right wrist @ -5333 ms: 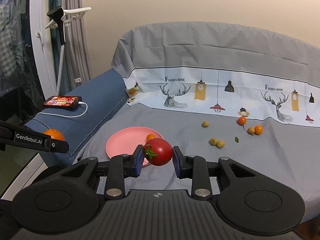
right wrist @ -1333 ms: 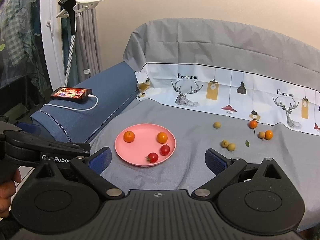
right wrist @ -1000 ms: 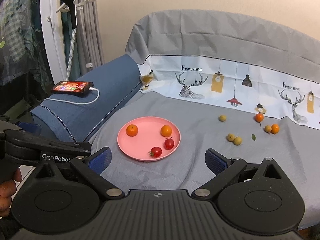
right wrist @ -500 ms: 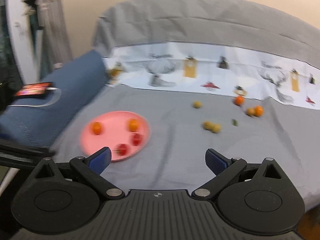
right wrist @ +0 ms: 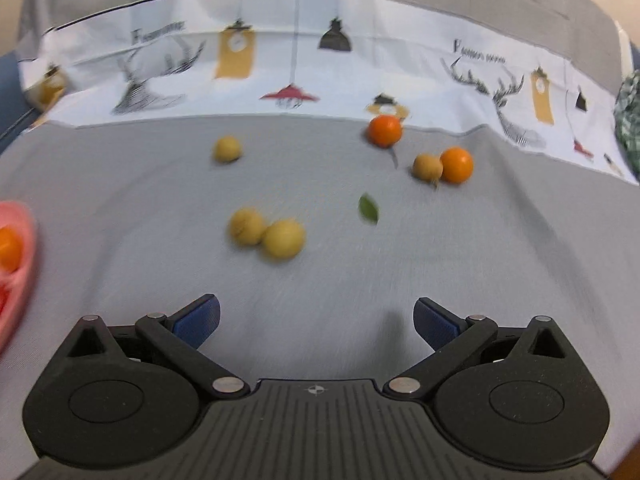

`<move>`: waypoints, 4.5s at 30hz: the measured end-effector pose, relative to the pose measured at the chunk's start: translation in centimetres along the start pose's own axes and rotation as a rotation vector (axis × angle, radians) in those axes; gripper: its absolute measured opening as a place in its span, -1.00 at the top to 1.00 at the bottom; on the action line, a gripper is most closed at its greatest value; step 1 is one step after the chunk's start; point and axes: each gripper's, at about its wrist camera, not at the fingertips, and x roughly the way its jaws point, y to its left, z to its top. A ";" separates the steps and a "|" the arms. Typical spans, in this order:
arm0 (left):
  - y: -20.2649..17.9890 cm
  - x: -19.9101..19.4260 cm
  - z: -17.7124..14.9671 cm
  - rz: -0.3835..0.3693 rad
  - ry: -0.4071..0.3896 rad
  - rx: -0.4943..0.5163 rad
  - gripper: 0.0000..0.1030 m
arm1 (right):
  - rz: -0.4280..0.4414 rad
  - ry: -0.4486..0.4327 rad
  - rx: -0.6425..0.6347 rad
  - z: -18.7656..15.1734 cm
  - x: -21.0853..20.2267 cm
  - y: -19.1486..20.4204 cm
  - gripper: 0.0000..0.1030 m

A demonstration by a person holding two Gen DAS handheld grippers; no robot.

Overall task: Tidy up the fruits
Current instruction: 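Grasp a yellow fruit with the right tool while the left tool grasps another yellow fruit, then carry both yellow fruits over the pink plate and open both tools to release them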

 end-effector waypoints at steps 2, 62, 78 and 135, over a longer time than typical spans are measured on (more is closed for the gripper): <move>-1.1 0.9 1.0 -0.009 0.010 0.010 -1.00 | -0.015 -0.018 0.014 0.4 1.9 -0.2 -0.98; -2.3 -5.3 -0.6 -0.200 -0.119 0.036 0.47 | 0.102 -0.226 0.225 -2.9 -20.2 -5.1 0.43; 7.0 -13.4 -10.6 -0.247 -0.222 -0.158 0.47 | 0.369 -0.325 -0.030 -5.5 -34.1 3.3 0.43; 9.6 -1.4 -4.7 -0.270 -0.061 -0.251 0.47 | 0.348 -0.100 -0.176 -2.5 -24.4 10.8 0.43</move>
